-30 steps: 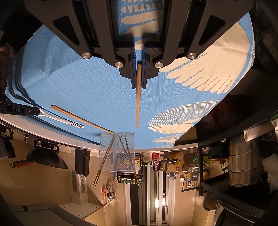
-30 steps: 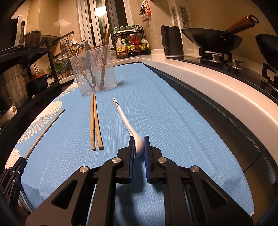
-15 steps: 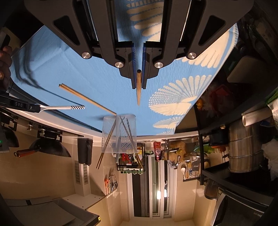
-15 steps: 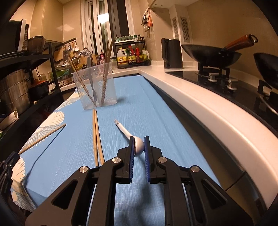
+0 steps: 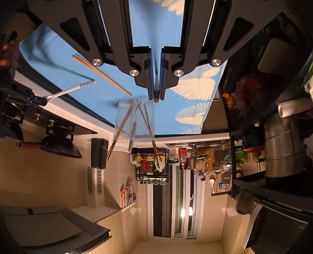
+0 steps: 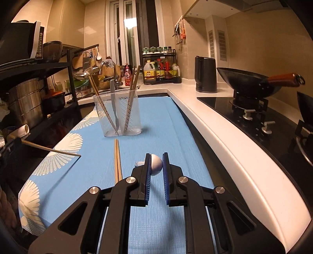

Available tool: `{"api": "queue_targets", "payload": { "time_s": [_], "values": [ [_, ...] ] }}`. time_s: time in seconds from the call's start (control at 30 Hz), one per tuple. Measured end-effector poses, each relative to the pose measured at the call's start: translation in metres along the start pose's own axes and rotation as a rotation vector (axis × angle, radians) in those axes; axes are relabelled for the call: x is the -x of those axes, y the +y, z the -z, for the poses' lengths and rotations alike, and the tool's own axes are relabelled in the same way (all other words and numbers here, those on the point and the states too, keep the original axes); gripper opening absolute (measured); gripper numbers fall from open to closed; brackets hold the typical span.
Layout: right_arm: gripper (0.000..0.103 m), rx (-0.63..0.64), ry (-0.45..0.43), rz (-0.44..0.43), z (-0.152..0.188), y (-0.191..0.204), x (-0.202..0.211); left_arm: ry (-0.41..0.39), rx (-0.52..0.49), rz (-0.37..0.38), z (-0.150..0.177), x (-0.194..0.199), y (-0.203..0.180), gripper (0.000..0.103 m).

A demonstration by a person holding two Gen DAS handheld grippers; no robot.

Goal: Organize utensils
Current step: 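Lift the spoon with the right tool while the left tool carries its chopstick to the container, then lower the chopstick into the container with the left tool while the right tool lowers the spoon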

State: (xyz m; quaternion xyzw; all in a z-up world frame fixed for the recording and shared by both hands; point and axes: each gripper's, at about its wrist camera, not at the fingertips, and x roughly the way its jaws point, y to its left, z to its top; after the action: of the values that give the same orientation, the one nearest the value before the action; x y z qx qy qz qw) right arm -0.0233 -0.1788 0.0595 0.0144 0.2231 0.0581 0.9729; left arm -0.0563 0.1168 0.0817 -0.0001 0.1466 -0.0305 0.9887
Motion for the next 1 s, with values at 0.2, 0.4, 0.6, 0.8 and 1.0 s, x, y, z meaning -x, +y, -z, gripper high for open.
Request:
{"api": "queue_targets", "payload": {
  "time_s": [0.2,0.4,0.6,0.8,1.0],
  "values": [
    [0.012,0.037,0.011,-0.049,-0.034,0.008,-0.005,0.037,0.007,0.026,-0.045,-0.017,0.013,0.006],
    [0.012,0.068,0.049,-0.063,-0.071,0.012,-0.016,0.11,0.012,0.045,-0.079,-0.037,0.02,0.005],
    [0.012,0.091,0.102,-0.106,-0.124,0.017,-0.026,0.175,0.014,0.09,-0.121,-0.061,0.026,0.005],
    [0.012,0.166,0.088,-0.142,-0.185,0.036,-0.028,0.18,0.055,0.157,-0.171,-0.089,0.029,0.005],
    [0.012,0.26,0.036,-0.139,-0.248,0.064,-0.036,0.12,0.056,0.191,-0.226,-0.119,0.02,0.005]
  ]
}}
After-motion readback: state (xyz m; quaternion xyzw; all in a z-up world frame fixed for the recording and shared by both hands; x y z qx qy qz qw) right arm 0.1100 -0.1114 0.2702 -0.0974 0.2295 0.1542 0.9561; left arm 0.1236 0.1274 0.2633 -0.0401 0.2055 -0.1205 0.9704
